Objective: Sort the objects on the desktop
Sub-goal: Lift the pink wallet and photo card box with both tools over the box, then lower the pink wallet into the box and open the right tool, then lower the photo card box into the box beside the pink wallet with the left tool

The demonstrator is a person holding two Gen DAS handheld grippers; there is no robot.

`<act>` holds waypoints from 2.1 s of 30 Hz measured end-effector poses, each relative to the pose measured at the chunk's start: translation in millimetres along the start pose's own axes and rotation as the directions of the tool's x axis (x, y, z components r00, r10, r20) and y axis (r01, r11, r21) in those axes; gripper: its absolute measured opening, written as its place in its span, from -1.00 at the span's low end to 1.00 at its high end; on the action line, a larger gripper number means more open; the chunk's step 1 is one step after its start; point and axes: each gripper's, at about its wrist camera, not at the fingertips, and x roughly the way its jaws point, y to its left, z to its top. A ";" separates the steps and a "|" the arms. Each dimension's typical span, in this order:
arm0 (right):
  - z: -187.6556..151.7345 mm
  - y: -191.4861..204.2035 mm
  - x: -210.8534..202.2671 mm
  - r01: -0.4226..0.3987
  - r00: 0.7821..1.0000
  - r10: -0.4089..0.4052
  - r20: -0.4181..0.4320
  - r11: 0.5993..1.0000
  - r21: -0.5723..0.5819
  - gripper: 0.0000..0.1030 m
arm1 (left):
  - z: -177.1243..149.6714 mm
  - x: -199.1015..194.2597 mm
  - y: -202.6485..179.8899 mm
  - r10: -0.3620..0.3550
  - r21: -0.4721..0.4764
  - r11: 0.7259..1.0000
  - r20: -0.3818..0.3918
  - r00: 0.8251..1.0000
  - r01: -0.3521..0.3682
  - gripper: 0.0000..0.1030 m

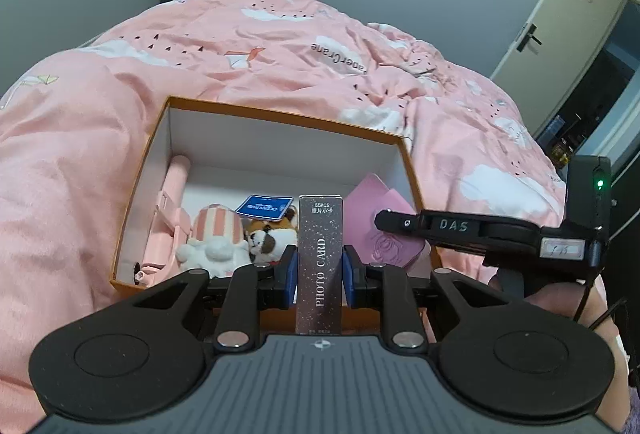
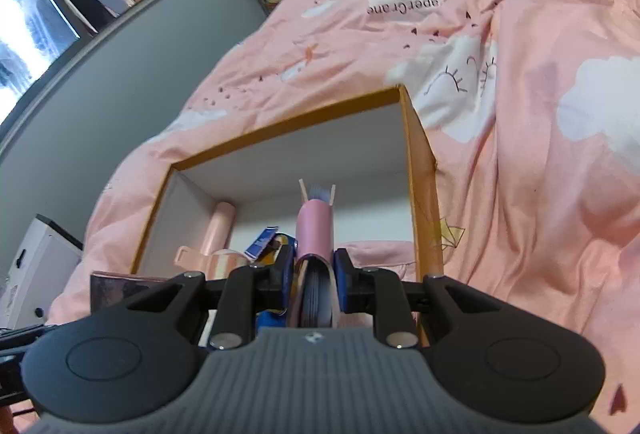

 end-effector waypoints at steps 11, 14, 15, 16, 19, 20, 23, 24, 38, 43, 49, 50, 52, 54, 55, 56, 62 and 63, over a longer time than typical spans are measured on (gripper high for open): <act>-2.2 -1.6 20.1 0.075 0.996 -0.075 -0.046 0.997 -0.002 -0.46 | 2.2 9.4 14.0 -0.035 -0.037 0.999 -0.007 0.999 0.034 -0.51; -1.8 -0.9 14.9 0.104 0.993 -0.107 -0.056 0.994 -0.042 -0.45 | 3.7 10.8 15.8 -0.042 -0.041 0.998 -0.005 0.999 0.042 -0.51; -1.2 -1.6 13.5 0.109 0.992 -0.112 -0.060 0.993 -0.050 -0.45 | 4.1 11.6 16.0 -0.045 -0.042 0.998 -0.005 0.999 0.044 -0.51; -0.7 -1.9 12.5 0.113 0.991 -0.116 -0.064 0.992 -0.062 -0.45 | 4.6 12.5 16.0 -0.047 -0.042 0.998 -0.005 0.999 0.047 -0.51; 1.4 -1.0 9.5 0.122 0.989 -0.129 -0.067 0.987 -0.106 -0.45 | 7.5 15.2 15.0 -0.055 -0.034 0.998 -0.004 0.998 0.055 -0.51; 2.0 -0.5 8.6 0.124 0.989 -0.133 -0.068 0.985 -0.121 -0.46 | 9.1 16.6 14.8 -0.063 -0.035 0.997 -0.003 0.998 0.063 -0.51; 2.7 0.6 2.1 0.132 0.989 -0.141 -0.045 0.979 -0.158 -0.46 | 15.0 23.8 14.4 -0.096 -0.048 0.994 -0.005 0.995 0.096 -0.51; 2.9 0.2 -2.0 0.127 0.991 -0.134 -0.029 0.978 -0.167 -0.46 | 17.1 27.1 13.7 -0.109 -0.053 0.993 -0.005 0.994 0.108 -0.51; -2.4 -43.5 -42.0 0.104 0.989 -0.097 0.116 0.993 -0.058 -0.46 | 10.9 101.5 -1.1 -0.268 -0.199 0.947 -0.061 0.961 0.252 -0.51; -11.2 -57.8 -38.3 0.081 0.991 -0.081 0.106 0.997 0.000 -0.46 | 5.6 119.9 -12.5 -0.258 -0.220 0.948 -0.103 0.961 0.231 -0.51; -15.0 -72.6 -39.1 0.067 0.991 -0.073 0.116 0.996 0.053 -0.46 | 1.9 141.0 -30.5 -0.241 -0.226 0.953 -0.146 0.960 0.205 -0.51; -15.4 -74.6 -39.5 0.067 0.991 -0.074 0.116 0.996 0.057 -0.46 | 0.9 144.8 -32.9 -0.227 -0.221 0.957 -0.156 0.961 0.190 -0.51; -17.1 -78.3 -40.6 0.067 0.991 -0.074 0.116 0.996 0.061 -0.46 | -0.7 151.2 -35.6 -0.205 -0.212 0.963 -0.171 0.964 0.167 -0.51; -18.9 -81.3 -41.3 0.070 0.990 -0.077 0.116 0.996 0.064 -0.46 | -2.4 157.7 -36.1 -0.190 -0.212 0.966 -0.190 0.963 0.149 -0.51; -19.7 -82.7 -41.4 0.069 0.990 -0.076 0.116 0.995 0.065 -0.46 | -3.3 159.3 -36.9 -0.182 -0.205 0.968 -0.194 0.964 0.142 -0.51; -20.8 -83.9 -41.2 0.066 0.991 -0.073 0.113 0.995 0.068 -0.46 | -3.7 160.0 -39.2 -0.169 -0.191 0.973 -0.198 0.966 0.131 -0.51; -26.4 -89.4 -36.4 0.056 0.994 -0.063 0.089 0.995 0.082 -0.46 | -1.6 153.3 -66.8 -0.005 -0.019 1.000 -0.205 0.979 0.001 -0.50; -27.0 -90.1 -36.9 0.054 0.994 -0.062 0.089 0.995 0.085 -0.46 | -1.9 152.2 -70.7 0.022 0.011 1.000 -0.201 0.979 -0.020 -0.50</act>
